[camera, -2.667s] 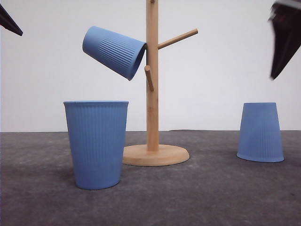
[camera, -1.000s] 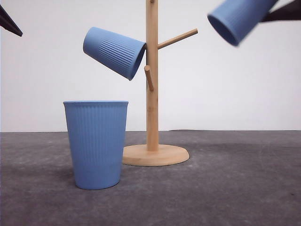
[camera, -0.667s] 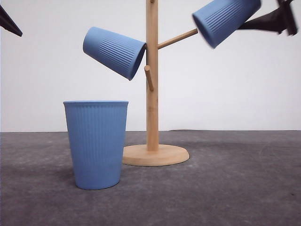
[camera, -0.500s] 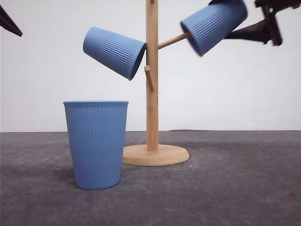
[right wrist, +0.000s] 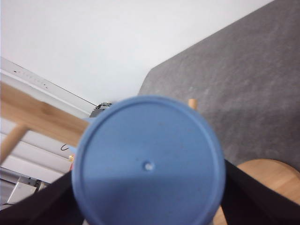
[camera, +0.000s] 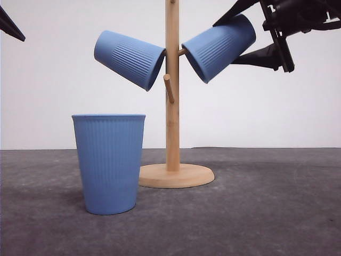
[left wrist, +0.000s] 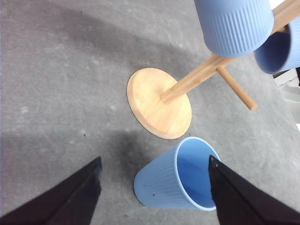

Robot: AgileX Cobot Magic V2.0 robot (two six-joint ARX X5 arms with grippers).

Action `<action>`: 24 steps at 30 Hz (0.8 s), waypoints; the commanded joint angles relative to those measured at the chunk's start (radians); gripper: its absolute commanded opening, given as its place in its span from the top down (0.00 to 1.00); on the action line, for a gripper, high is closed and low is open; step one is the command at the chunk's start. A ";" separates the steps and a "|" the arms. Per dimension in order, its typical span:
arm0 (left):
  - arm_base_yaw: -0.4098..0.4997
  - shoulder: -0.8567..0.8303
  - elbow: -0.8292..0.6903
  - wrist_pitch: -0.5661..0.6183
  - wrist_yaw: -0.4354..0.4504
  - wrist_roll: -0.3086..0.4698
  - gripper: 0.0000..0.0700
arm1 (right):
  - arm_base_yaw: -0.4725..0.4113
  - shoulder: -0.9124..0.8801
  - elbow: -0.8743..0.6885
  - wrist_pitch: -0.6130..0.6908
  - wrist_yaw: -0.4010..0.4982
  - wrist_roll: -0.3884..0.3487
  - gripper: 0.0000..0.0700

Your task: Place three cups

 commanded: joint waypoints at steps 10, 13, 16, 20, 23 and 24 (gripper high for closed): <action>-0.002 0.004 0.006 0.005 -0.002 0.014 0.40 | 0.012 0.020 0.015 -0.012 -0.002 -0.044 0.20; -0.002 0.003 0.006 0.005 -0.002 0.014 0.40 | 0.012 0.020 0.014 -0.071 -0.005 -0.088 0.16; -0.002 0.004 0.006 0.005 -0.002 0.014 0.40 | 0.012 0.016 0.012 -0.162 -0.003 -0.160 0.14; -0.002 0.004 0.006 0.005 -0.002 0.014 0.40 | 0.012 -0.011 -0.001 -0.229 -0.001 -0.224 0.14; -0.002 0.004 0.006 0.005 -0.002 0.014 0.40 | 0.010 -0.050 -0.011 -0.261 -0.001 -0.253 0.14; -0.002 0.004 0.006 0.005 -0.002 0.014 0.40 | 0.010 -0.063 -0.012 -0.277 -0.001 -0.263 0.14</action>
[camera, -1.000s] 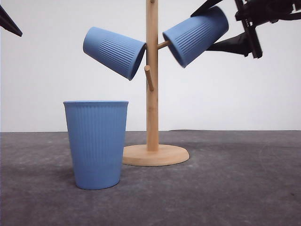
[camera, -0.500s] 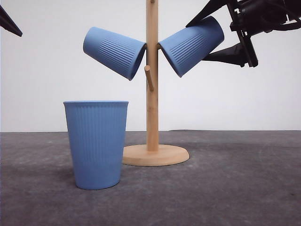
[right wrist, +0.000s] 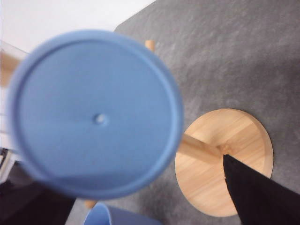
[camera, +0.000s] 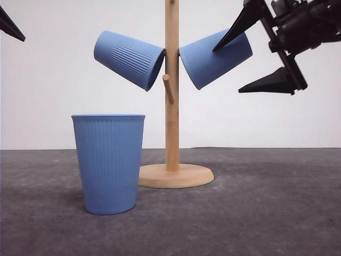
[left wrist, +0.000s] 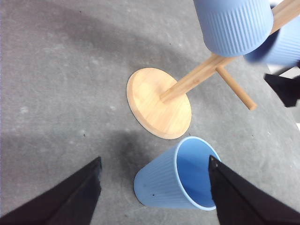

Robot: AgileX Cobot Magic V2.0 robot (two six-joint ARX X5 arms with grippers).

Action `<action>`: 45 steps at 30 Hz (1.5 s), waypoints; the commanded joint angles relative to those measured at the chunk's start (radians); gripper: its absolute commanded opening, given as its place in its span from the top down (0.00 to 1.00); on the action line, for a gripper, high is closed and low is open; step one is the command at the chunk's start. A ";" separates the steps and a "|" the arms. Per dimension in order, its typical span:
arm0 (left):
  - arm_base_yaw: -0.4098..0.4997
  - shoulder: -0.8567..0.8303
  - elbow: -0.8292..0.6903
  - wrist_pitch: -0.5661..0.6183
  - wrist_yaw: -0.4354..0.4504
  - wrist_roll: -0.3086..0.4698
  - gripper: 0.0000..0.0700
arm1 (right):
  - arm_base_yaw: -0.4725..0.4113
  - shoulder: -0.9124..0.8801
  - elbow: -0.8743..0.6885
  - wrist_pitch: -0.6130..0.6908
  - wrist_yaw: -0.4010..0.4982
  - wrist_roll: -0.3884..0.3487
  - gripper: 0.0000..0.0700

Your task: Place three cups

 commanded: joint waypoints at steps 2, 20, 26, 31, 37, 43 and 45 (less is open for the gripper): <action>-0.002 0.004 0.006 0.005 -0.002 0.011 0.40 | 0.003 -0.030 0.006 -0.035 -0.001 -0.071 0.14; -0.114 0.079 0.017 -0.085 -0.015 0.023 0.39 | 0.003 -0.271 -0.125 -0.327 0.009 -0.249 0.14; -0.225 0.164 0.065 -0.103 -0.142 0.016 0.39 | 0.003 -0.382 -0.267 -0.340 0.035 -0.252 0.14; -0.311 0.265 0.113 -0.103 -0.223 -0.022 0.39 | 0.003 -0.468 -0.346 -0.396 0.060 -0.265 0.14; -0.398 0.422 0.177 -0.100 -0.265 -0.058 0.39 | 0.003 -0.569 -0.369 -0.492 0.106 -0.305 0.14; -0.472 0.577 0.253 -0.100 -0.321 -0.071 0.39 | 0.003 -0.654 -0.369 -0.553 0.154 -0.323 0.14; -0.492 0.622 0.277 -0.100 -0.340 -0.083 0.41 | 0.003 -0.676 -0.369 -0.569 0.165 -0.333 0.14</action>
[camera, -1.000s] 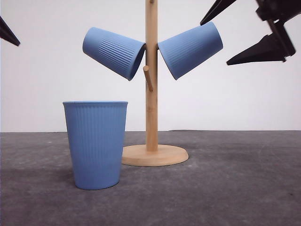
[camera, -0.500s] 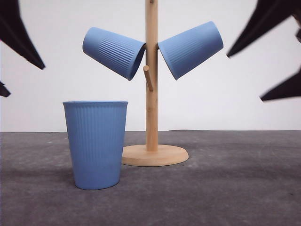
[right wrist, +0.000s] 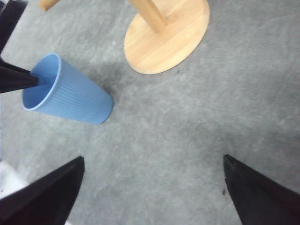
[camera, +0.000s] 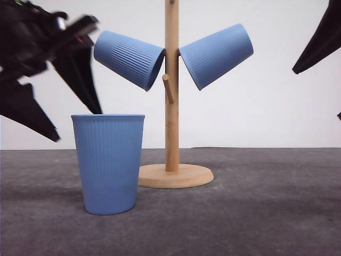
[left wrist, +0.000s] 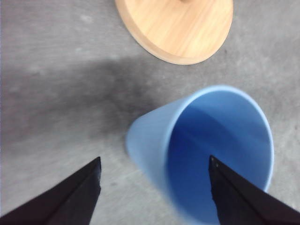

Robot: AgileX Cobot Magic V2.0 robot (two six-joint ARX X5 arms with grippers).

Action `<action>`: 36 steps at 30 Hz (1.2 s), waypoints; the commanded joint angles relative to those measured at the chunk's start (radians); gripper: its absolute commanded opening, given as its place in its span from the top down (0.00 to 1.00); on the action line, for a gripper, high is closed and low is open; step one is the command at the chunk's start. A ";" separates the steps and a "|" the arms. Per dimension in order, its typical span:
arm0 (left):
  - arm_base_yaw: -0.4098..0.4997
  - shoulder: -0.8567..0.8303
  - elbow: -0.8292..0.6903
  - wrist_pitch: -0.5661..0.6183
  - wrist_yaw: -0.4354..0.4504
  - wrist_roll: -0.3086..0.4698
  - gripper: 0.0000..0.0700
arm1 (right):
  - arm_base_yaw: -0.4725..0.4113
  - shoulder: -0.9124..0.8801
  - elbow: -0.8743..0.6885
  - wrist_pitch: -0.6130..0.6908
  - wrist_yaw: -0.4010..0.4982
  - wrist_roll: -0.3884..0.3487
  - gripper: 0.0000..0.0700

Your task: Place three cups

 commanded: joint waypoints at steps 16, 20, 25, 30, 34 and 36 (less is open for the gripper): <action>-0.116 0.118 0.218 -0.172 0.186 0.037 1.00 | 0.144 -0.042 0.007 -0.028 -0.171 -0.323 0.11; -0.176 0.119 0.288 -0.207 0.211 0.037 1.00 | 0.232 -0.040 0.007 0.005 -0.156 -0.344 0.10; -0.269 0.131 0.328 -0.199 0.221 -0.002 1.00 | 0.311 -0.040 0.007 0.041 -0.119 -0.345 0.10; -0.333 0.147 0.329 -0.145 0.263 -0.064 1.00 | 0.362 -0.039 0.007 0.040 -0.097 -0.354 0.10; -0.380 0.153 0.329 -0.089 0.269 -0.111 1.00 | 0.398 -0.039 0.007 0.040 -0.098 -0.353 0.10; -0.400 0.154 0.329 -0.067 0.275 -0.126 1.00 | 0.418 -0.039 0.007 0.040 -0.098 -0.353 0.10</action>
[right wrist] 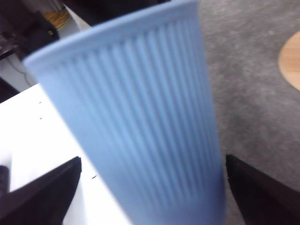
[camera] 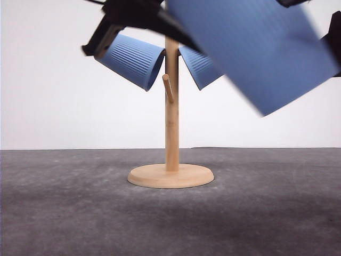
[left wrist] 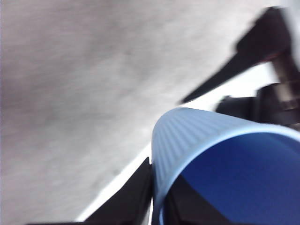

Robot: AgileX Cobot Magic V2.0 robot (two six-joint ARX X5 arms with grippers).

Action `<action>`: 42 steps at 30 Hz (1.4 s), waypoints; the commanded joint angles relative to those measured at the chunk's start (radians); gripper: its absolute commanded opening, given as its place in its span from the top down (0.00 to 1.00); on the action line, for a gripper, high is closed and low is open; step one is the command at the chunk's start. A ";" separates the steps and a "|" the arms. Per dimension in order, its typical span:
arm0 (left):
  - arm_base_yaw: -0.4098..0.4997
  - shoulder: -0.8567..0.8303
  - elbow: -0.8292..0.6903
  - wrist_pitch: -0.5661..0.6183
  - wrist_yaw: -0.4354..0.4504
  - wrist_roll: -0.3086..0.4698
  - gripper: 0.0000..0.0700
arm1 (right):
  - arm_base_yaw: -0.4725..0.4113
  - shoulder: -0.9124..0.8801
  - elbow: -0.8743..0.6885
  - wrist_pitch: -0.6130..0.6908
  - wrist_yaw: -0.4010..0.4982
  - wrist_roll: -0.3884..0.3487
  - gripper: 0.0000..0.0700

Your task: Place three cups

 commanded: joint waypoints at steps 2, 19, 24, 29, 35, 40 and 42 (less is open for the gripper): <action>-0.027 0.014 0.021 0.030 0.018 -0.042 1.00 | 0.029 0.005 0.007 0.009 0.000 -0.008 0.11; -0.033 0.013 0.021 0.027 0.051 -0.027 0.43 | 0.063 -0.022 0.007 -0.075 -0.011 0.120 0.45; 0.027 -0.009 0.021 -0.021 0.051 0.044 0.37 | 0.063 -0.021 0.007 -0.114 -0.011 0.214 0.45; 0.124 -0.082 0.021 -0.070 0.043 0.117 0.37 | 0.063 -0.009 0.007 -0.124 -0.013 0.385 0.45; 0.242 -0.190 0.021 -0.145 0.041 0.190 0.37 | 0.063 0.058 0.007 -0.092 -0.059 0.609 0.45; 0.329 -0.268 0.021 -0.238 0.039 0.250 0.37 | 0.063 0.188 0.007 0.163 -0.138 0.822 0.45; 0.357 -0.295 0.021 -0.268 0.037 0.270 0.37 | 0.061 0.260 0.007 0.316 -0.169 0.939 0.45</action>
